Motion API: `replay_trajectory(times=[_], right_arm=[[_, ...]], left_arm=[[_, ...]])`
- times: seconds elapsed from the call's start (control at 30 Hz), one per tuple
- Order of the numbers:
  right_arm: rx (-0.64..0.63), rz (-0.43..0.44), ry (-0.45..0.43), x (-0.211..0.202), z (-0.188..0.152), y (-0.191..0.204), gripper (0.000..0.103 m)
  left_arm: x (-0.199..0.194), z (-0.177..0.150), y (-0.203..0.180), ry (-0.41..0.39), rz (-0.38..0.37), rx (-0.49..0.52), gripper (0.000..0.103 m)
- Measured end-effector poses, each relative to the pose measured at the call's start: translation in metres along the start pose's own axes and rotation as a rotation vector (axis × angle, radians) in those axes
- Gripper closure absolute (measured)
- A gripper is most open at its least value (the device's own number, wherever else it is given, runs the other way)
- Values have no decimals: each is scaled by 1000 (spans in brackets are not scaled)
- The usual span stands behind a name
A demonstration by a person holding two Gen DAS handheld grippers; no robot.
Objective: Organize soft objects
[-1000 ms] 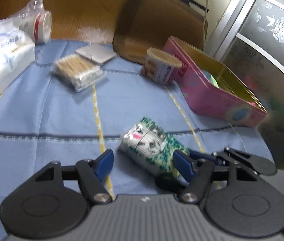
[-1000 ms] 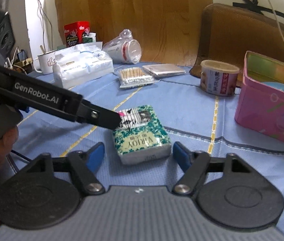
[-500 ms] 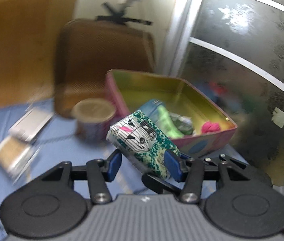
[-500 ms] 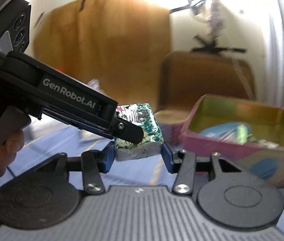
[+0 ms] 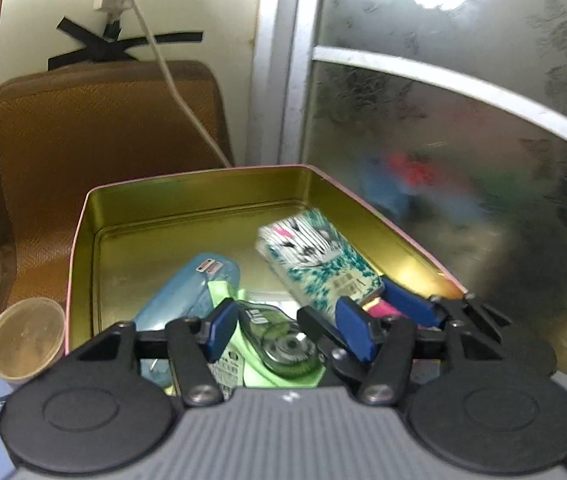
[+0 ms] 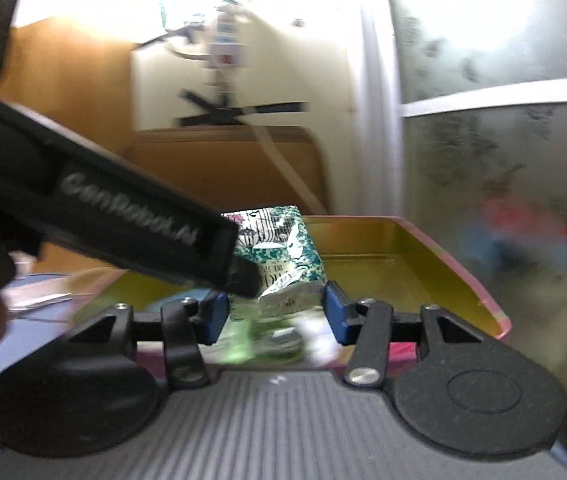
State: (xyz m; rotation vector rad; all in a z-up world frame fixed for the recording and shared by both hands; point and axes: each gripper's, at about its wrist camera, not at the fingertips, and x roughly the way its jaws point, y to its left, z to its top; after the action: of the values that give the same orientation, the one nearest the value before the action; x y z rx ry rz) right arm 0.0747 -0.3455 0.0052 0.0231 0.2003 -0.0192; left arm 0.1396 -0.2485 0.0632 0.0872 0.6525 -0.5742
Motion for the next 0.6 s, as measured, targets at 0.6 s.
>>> replay_trajectory(times=[0.6], right_arm=[[121,-23,-39,-46,-9,-5,35]], left_arm=[[-66,-34,18,-30,184,-33,27]])
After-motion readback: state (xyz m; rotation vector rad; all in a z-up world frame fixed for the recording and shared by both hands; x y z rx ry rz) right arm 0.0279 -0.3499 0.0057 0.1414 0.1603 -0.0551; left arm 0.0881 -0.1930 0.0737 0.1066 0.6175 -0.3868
